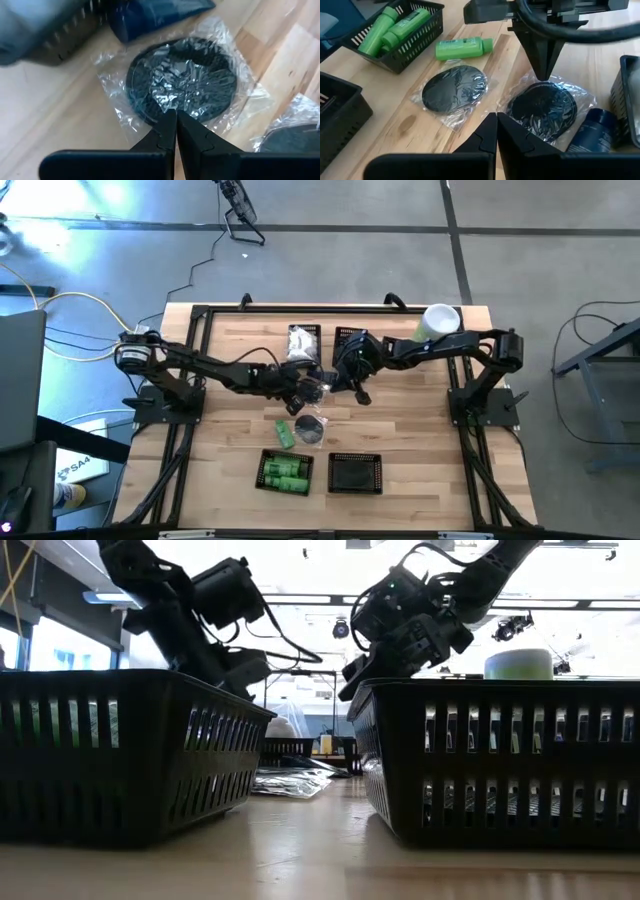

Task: Pick & Place Travel size toiletries
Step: Put the black hairbrush into the bottom right black bin

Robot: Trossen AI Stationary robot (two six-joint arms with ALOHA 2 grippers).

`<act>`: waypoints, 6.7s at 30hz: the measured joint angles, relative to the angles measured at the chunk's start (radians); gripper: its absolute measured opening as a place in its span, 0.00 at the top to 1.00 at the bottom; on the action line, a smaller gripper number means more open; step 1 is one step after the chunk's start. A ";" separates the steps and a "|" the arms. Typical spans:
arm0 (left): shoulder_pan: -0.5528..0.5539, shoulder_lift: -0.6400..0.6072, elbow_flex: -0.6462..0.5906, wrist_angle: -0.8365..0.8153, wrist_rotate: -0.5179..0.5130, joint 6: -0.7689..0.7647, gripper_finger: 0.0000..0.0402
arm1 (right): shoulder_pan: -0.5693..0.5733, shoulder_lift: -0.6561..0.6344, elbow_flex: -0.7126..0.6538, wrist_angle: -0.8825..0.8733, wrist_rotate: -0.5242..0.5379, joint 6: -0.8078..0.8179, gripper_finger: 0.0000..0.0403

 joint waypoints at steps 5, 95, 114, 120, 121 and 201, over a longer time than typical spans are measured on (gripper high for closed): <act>0.000 0.027 0.000 0.020 0.040 -0.014 0.97 | 0.022 0.000 0.000 -0.040 0.019 0.001 0.99; 0.000 0.135 -0.001 0.081 0.039 0.066 1.00 | 0.296 0.221 -0.001 0.137 0.881 -0.509 0.97; 0.000 0.125 -0.002 0.121 0.063 0.066 0.91 | 0.302 0.220 -0.001 0.134 0.899 -0.509 0.99; -0.001 0.124 -0.002 0.134 0.076 0.066 0.69 | 0.302 0.220 -0.001 0.135 0.897 -0.509 0.99; -0.001 0.124 -0.002 0.136 0.076 0.066 0.67 | 0.302 0.220 -0.001 0.135 0.896 -0.509 0.99; -0.059 -0.613 -0.526 0.548 0.009 0.519 0.58 | 0.129 -0.280 -0.001 -0.062 0.340 -0.059 0.99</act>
